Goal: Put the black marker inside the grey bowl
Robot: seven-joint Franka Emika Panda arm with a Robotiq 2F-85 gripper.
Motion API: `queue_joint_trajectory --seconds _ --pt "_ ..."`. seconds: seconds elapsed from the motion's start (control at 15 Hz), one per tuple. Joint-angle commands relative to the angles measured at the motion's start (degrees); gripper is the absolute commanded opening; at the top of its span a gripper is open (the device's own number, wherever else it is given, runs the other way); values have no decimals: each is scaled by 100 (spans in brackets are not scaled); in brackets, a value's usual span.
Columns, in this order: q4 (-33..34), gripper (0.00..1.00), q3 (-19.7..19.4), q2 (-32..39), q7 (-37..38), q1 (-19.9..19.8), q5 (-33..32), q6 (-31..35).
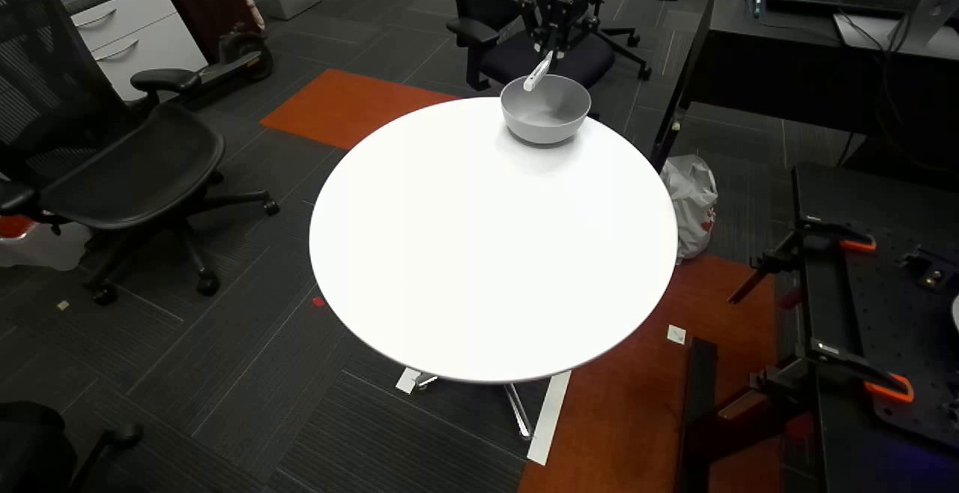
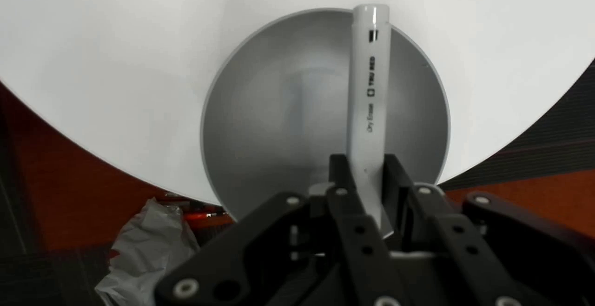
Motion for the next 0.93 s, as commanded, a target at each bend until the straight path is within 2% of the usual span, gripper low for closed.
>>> queue_joint_trajectory --seconds 0.0,0.2,0.27,0.4,0.8,0.87 --pt "576 5 9 467 335 -68 87 -193" --pt "810 7 13 723 514 -97 63 -276" --pt "868 46 1 781 557 -92 42 -284" --pt "975 53 -1 873 629 -102 30 -298" --pt "1192 99 5 984 702 -141 22 -351" --pt "1221 100 9 994 702 -147 26 -363"
